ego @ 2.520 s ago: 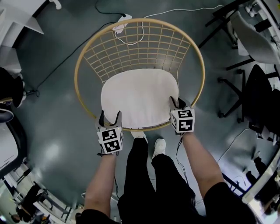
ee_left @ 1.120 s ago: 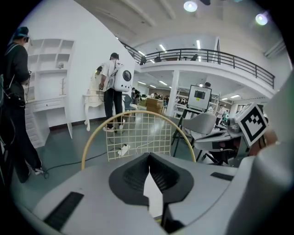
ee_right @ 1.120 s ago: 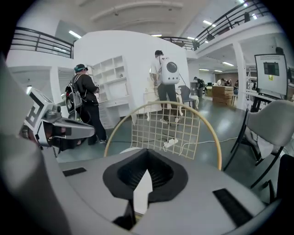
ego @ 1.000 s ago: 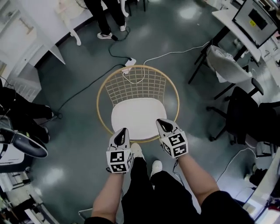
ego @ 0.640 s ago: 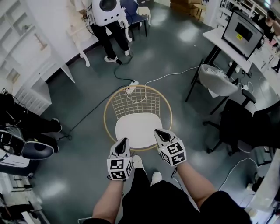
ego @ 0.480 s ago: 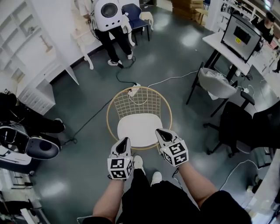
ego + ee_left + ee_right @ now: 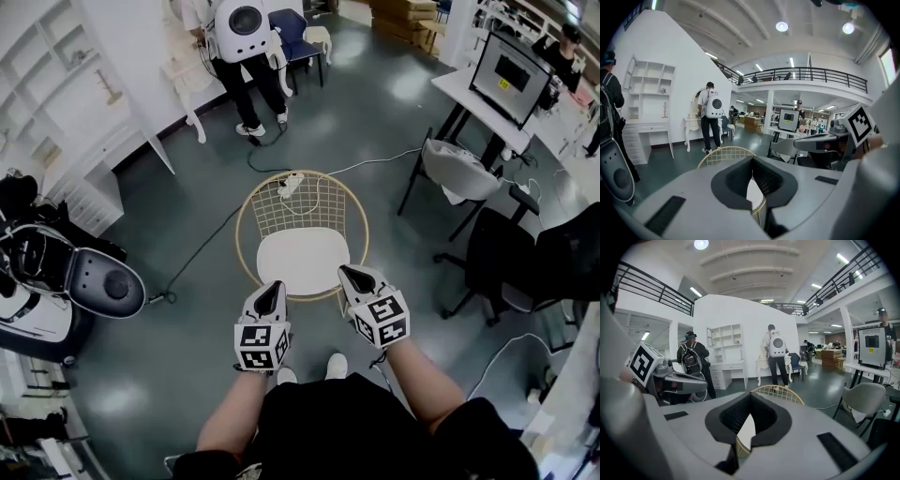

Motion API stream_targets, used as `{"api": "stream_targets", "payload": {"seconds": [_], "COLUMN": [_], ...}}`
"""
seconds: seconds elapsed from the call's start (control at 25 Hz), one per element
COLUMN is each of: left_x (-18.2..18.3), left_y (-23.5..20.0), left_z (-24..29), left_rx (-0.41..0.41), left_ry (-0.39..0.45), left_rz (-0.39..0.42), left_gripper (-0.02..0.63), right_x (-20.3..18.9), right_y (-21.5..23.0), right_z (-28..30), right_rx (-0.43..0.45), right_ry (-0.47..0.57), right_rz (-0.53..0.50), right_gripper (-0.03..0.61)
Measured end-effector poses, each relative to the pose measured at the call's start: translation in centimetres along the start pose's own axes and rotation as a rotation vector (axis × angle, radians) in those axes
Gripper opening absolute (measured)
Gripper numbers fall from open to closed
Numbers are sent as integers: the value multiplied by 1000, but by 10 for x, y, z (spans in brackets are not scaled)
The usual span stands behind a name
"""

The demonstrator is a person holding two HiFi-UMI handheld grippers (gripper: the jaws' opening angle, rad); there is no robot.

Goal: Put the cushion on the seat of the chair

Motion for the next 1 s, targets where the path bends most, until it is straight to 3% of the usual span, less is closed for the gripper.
{"api": "stream_targets", "payload": {"seconds": [0.36, 1.0], "left_x": [-11, -32], "left_y": [-26, -66], "left_z": [-34, -70], "left_rx": [-91, -166], "left_ry": [-16, -25], "left_rz": [23, 25], "left_gripper": [17, 17], "right_x": [-10, -15], "right_y": [-58, -125], "right_z": [-6, -1], "right_rx": [-70, -135], "right_ry": [-1, -10], "right_rz": [41, 38], "right_gripper": [11, 11]}}
Point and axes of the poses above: the fingertips, and each gripper's own axes: z forward along the fingers, y to its right, x out of its top, the point moved 4 cm from there along -z, backward along the fingers, and after that the axes turned 3 degrees about x, right-handed, at the moved point
